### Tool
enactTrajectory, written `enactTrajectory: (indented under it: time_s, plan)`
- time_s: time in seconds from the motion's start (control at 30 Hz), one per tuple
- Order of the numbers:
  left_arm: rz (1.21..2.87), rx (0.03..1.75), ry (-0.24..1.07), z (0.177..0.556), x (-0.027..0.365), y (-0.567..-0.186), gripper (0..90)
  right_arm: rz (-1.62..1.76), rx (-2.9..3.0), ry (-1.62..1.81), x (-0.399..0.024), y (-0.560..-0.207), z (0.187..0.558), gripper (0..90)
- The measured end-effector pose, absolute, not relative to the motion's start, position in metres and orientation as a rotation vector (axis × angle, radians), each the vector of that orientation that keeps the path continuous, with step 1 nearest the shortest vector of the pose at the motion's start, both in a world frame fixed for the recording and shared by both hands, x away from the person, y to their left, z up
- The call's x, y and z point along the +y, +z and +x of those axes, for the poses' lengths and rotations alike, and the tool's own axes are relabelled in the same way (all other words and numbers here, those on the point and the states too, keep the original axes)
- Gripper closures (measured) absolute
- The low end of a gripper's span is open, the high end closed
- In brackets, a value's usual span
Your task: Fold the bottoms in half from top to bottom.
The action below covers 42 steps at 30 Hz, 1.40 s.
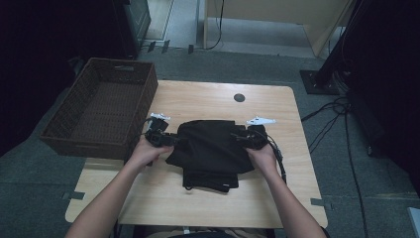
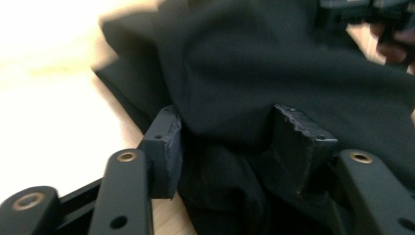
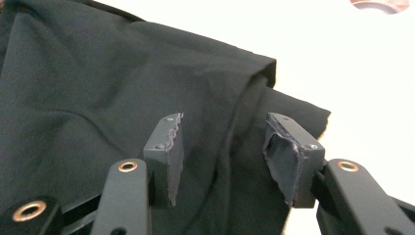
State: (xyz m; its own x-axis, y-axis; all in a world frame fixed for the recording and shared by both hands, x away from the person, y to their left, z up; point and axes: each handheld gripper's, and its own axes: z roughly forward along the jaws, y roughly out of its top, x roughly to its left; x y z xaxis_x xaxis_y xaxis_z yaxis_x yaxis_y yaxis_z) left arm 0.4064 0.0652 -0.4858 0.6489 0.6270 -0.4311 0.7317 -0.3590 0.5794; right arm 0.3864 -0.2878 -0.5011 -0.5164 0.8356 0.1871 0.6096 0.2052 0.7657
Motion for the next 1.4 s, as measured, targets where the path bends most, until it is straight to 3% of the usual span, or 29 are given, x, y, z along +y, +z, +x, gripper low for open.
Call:
enactTrajectory:
  time_s: [0.07, 0.13, 0.23, 0.33, 0.57, 0.63, 0.77, 0.83, 0.93, 1.2, 1.33, 1.4]
  plan:
    - [2.091, 1.043, -0.202, 0.403, 0.064, -0.491, 55.6, 1.358, 2.218, 1.186, -0.283, -0.503, 0.387, 62.3]
    - [2.071, 1.036, -0.22, 0.401, 0.066, -0.492, 64.6, 1.353, 2.224, 1.159, -0.28, -0.502, 0.387, 79.2]
    - [2.078, 1.022, -0.205, 0.395, 0.071, -0.489, 78.0, 1.354, 2.231, 1.135, -0.281, -0.495, 0.385, 88.6]
    - [2.069, 1.003, -0.2, 0.387, 0.076, -0.485, 83.5, 1.341, 2.223, 1.138, -0.287, -0.488, 0.381, 89.0]
    - [2.06, 0.991, -0.199, 0.372, 0.08, -0.482, 85.6, 1.334, 2.183, 1.094, -0.302, -0.482, 0.374, 86.4]
    - [2.045, 0.995, -0.203, 0.371, 0.081, -0.48, 80.2, 1.369, 2.171, 1.076, -0.307, -0.485, 0.375, 85.5]
    - [1.999, 1.021, -0.158, 0.378, 0.083, -0.471, 55.1, 1.421, 2.161, 1.15, -0.315, -0.486, 0.377, 73.4]
    - [1.98, 1.035, -0.135, 0.387, 0.081, -0.466, 53.2, 1.426, 2.144, 1.192, -0.315, -0.485, 0.379, 64.5]
    - [1.98, 1.05, -0.125, 0.403, 0.076, -0.461, 49.4, 1.427, 2.15, 1.219, -0.311, -0.486, 0.386, 60.4]
    - [2.055, 1.056, -0.062, 0.448, 0.049, -0.459, 52.9, 1.433, 2.178, 1.225, -0.295, -0.495, 0.412, 57.3]
    - [2.092, 1.06, -0.09, 0.46, 0.039, -0.469, 59.3, 1.447, 2.19, 1.236, -0.286, -0.498, 0.422, 59.1]
    - [2.106, 1.053, -0.142, 0.464, 0.035, -0.475, 68.6, 1.453, 2.202, 1.225, -0.282, -0.499, 0.424, 63.1]
